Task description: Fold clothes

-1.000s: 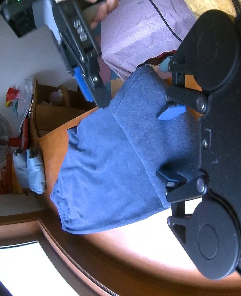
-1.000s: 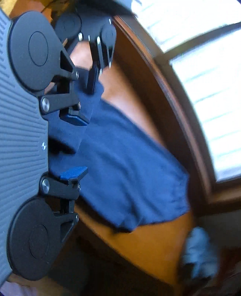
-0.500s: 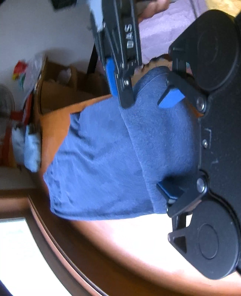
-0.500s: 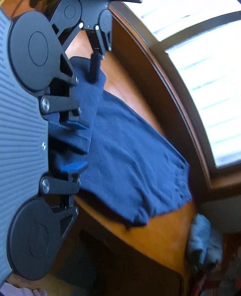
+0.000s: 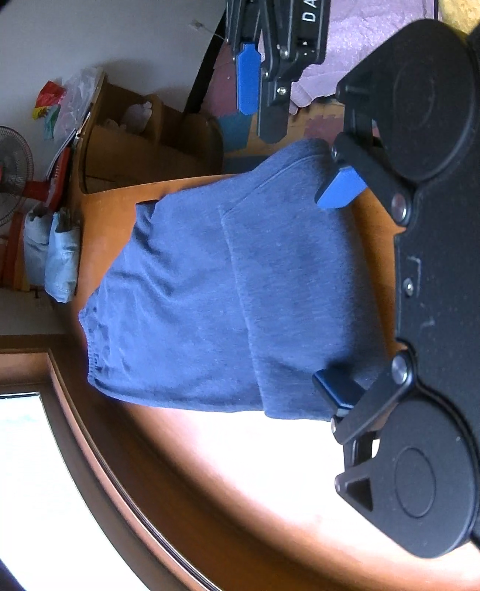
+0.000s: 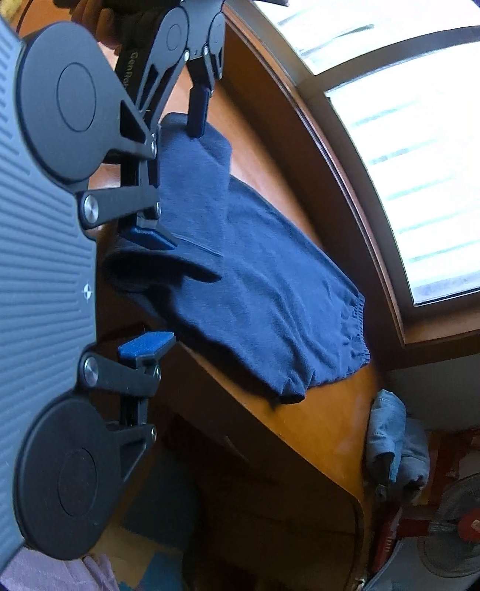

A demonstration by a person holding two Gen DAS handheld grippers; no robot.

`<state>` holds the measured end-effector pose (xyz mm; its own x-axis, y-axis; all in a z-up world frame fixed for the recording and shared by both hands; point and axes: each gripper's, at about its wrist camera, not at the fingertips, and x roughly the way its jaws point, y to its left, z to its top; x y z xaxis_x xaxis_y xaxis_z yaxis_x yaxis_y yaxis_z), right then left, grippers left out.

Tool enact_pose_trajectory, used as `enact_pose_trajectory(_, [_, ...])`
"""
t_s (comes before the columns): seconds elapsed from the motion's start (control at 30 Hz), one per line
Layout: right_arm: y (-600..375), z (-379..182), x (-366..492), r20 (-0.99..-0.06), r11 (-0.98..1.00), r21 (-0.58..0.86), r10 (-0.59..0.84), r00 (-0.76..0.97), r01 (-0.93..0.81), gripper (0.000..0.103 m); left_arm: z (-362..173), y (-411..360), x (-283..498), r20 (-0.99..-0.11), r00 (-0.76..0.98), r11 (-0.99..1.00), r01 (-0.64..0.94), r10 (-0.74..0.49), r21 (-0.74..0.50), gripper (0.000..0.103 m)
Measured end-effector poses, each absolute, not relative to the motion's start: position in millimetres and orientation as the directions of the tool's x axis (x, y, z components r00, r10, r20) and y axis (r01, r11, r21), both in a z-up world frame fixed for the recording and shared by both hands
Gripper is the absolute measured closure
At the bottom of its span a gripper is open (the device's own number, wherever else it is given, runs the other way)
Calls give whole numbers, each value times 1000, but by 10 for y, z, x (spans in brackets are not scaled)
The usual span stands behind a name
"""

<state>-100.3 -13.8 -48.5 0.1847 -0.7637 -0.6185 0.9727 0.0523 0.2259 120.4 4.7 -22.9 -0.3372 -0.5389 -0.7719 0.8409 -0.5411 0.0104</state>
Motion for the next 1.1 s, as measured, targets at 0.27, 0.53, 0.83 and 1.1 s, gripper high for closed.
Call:
enact_pose_trajectory(0.27, [-16,-524,-866,-611,69,175,-775,163,982,40,-172,134,1460,-766,-324,-494,869,-556,-9,9])
enact_pose_trajectory(0.53, [45,-666,-709,-615,123,118,-770,170,985,38,-290,130,1888,-798,-232,-390,921,-556,4,9])
enact_pose_trajectory(0.83, [-49,-698,-686,-626,116,130,-761,173,985,38,-264,177,1971,-779,-207,-387,921,-592,50,9])
enact_pose_trajectory(1.1, [30,-756,-675,-608,140,97,-775,170,985,37,-344,165,1913,-769,-217,-444,891,-601,96,9])
